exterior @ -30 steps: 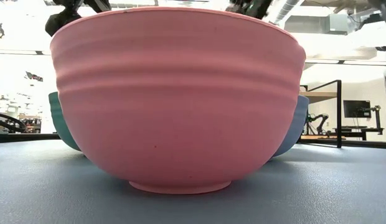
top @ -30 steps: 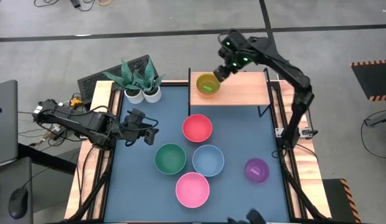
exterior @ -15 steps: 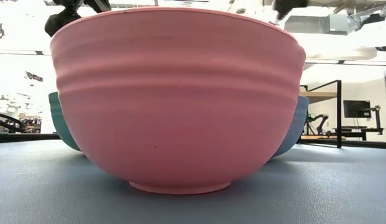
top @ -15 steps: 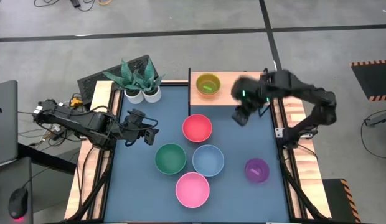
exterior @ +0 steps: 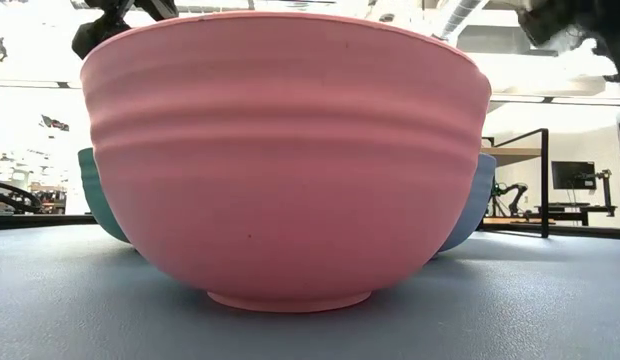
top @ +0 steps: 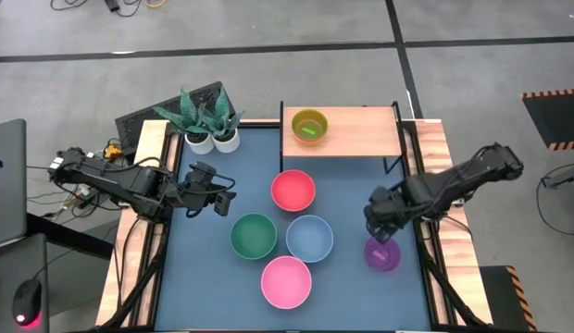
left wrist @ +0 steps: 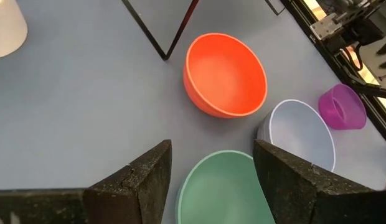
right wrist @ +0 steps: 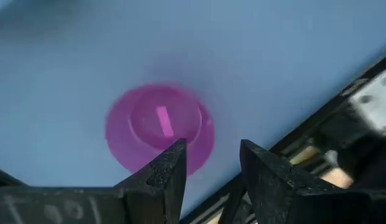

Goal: Place and stack bowls onto a shelf
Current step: Stack the violet transparent bowl on top of the green transparent bowl on the shelf

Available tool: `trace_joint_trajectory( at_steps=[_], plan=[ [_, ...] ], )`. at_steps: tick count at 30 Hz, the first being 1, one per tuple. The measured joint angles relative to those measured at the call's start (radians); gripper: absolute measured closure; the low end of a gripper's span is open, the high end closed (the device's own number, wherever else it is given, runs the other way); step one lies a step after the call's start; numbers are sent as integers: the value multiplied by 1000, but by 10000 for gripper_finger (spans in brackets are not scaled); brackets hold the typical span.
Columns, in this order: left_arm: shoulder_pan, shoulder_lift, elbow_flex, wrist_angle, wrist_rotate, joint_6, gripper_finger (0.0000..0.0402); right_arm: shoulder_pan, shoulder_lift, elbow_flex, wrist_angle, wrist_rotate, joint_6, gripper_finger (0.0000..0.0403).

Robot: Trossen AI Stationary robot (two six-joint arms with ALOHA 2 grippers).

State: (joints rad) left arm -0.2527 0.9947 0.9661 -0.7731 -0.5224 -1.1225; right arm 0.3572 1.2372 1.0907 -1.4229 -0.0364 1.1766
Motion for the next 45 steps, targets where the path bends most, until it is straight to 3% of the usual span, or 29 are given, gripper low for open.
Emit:
trace_joint_trajectory(
  at_steps=[8,21,25,31,37,45],
  plan=[
    [0,0,0,0,14,0,193,56,-62,-303,258,-130,39,230],
    [0,0,0,0,17,-22,193,55,-85,-505,479,-144,73,231],
    [0,0,0,-1,16,-24,193,55,-86,-512,496,-143,102,264],
    [0,0,0,-1,12,-26,193,52,-88,-510,486,-151,139,381],
    [0,0,0,-1,11,-26,193,27,-93,-467,481,-152,148,380],
    [0,0,0,0,11,-26,193,-85,-92,-254,401,-87,37,380]
  ],
)
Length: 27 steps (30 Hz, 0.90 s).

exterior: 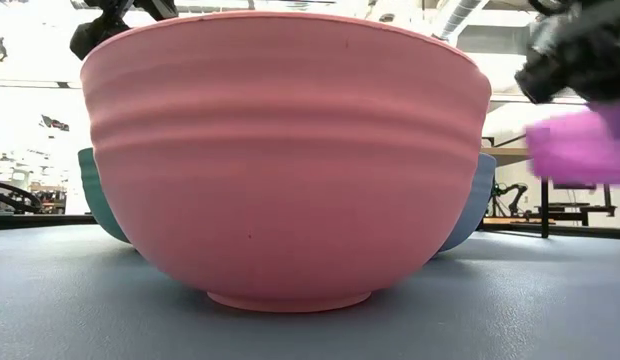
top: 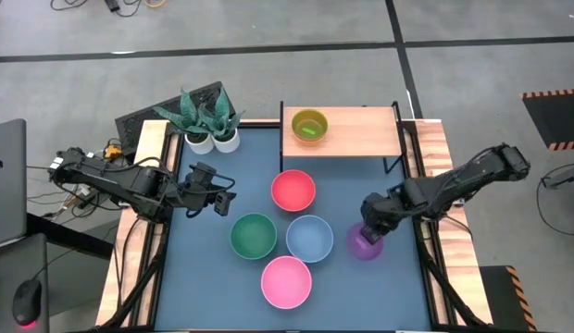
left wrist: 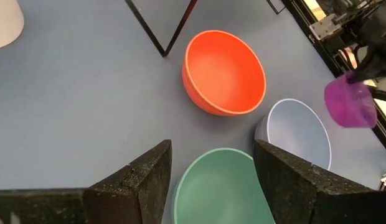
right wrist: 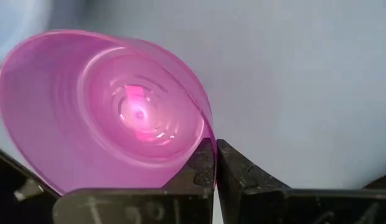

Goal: Place and stack bowls onto a shelf
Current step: Stack the violet transparent bowl on top of the green transparent bowl on the shelf

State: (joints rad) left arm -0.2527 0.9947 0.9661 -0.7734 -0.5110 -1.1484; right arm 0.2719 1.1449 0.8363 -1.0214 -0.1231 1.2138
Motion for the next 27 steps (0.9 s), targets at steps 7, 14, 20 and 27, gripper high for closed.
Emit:
trace_joint_trajectory(
  at_steps=[7,14,20,27],
  plan=[
    [0,0,0,0,-9,12,193,-154,1,238,-125,74,-154,380],
    [0,14,0,0,-25,15,193,-350,8,450,-147,165,-352,380],
    [0,24,0,-1,-19,11,193,-536,68,623,-145,179,-545,380],
    [0,22,0,2,-19,9,193,-700,217,865,-140,179,-751,380]
  ],
)
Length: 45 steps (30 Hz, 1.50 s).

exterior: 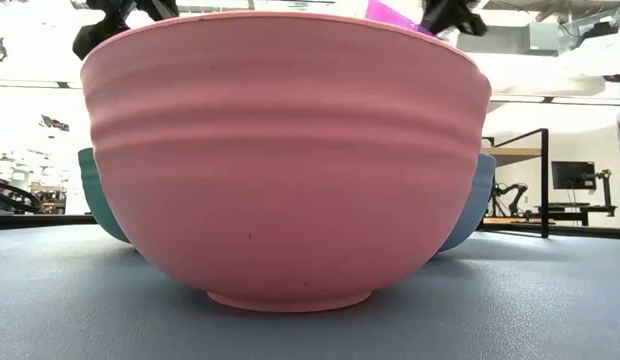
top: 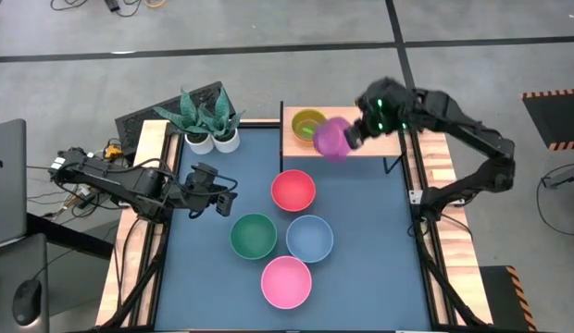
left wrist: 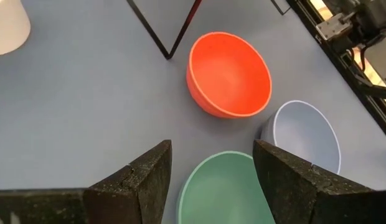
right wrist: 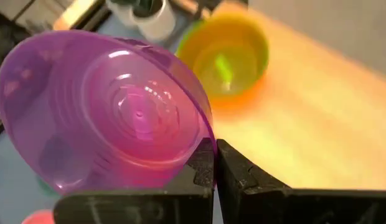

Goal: Place and stack bowls onto a shelf
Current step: Stack the violet transparent bowl on top of the green transparent bowl on the shelf

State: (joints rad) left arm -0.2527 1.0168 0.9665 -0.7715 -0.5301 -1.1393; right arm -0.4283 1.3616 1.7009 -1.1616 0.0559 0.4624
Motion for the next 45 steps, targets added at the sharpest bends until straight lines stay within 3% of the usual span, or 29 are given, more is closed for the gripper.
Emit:
trace_joint_trajectory(
  at_steps=[11,21,33,45],
  plan=[
    [0,0,0,-1,3,-13,193,-162,292,306,29,-54,-153,380],
    [0,0,0,-5,7,-13,193,-246,493,360,-53,-211,-210,380],
    [0,0,0,-26,14,-17,193,-336,509,361,-99,-346,-231,377],
    [0,0,0,-25,11,-26,193,-345,509,361,-103,-348,-251,356]
  ],
)
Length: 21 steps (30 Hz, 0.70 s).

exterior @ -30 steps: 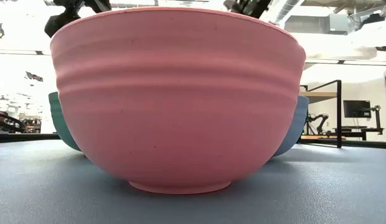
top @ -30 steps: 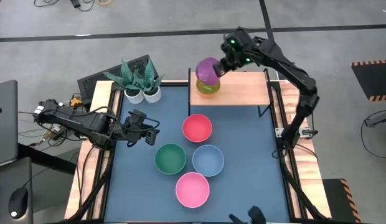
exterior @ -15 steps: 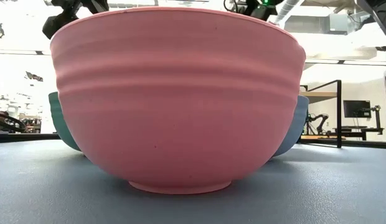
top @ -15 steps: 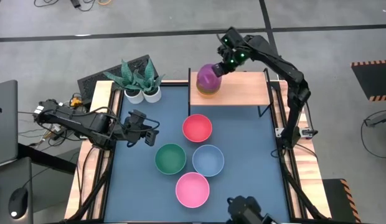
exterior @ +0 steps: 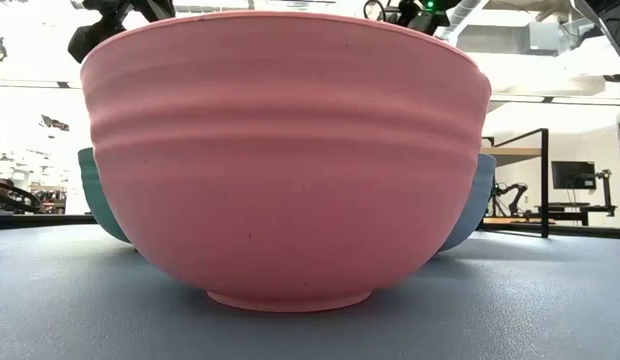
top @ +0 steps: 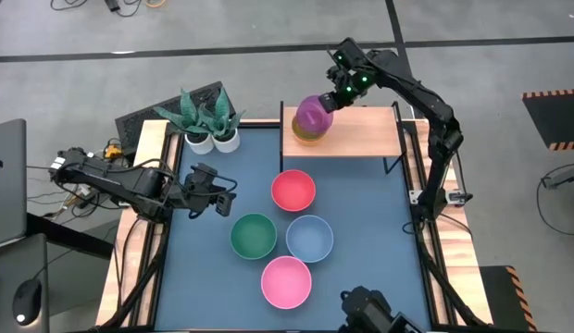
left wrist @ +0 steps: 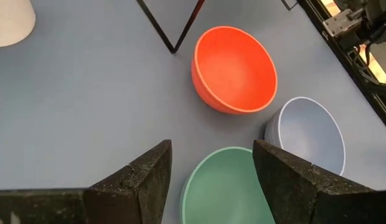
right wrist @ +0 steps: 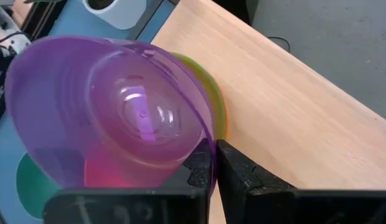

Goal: Place and stack bowls onto a shelf
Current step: Stack the violet transparent bowl on top of the green transparent bowl on the shelf

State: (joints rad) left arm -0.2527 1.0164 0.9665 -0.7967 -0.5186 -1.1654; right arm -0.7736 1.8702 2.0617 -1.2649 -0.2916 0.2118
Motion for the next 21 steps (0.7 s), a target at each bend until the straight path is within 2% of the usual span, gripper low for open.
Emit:
trace_joint_trajectory(
  at_steps=[21],
  plan=[
    [0,0,0,0,0,-2,193,1,0,0,-8,0,-14,347]
  ],
)
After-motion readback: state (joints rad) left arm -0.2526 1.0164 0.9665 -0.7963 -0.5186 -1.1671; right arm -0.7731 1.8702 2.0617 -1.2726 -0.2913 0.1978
